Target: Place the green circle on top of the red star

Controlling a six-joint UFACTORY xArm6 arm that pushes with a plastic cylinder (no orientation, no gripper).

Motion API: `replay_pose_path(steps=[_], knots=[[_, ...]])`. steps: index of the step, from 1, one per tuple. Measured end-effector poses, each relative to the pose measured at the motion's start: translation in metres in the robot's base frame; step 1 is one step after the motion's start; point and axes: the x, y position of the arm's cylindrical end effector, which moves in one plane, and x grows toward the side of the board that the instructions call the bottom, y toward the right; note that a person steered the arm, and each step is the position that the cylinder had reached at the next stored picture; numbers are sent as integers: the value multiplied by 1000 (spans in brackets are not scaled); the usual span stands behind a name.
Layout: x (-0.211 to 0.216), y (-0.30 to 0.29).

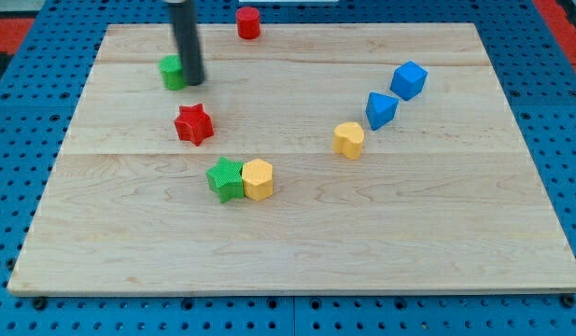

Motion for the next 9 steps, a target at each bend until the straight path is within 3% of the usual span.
replay_pose_path(steps=[1, 2, 3, 5, 6, 8, 9], knots=[[0, -3], [-12, 81], [-53, 133], [-119, 146], [-119, 137], [-98, -39], [-97, -22]])
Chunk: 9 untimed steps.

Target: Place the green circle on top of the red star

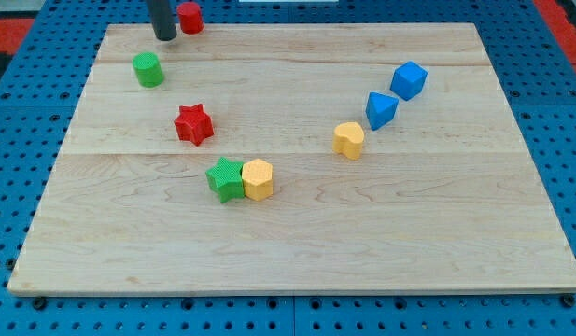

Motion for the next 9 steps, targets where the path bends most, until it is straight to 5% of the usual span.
replay_pose_path(steps=[1, 2, 4, 6, 7, 8, 9], knots=[[1, -25], [38, -108], [56, -108], [88, 2], [74, 2], [107, 25], [125, 120]])
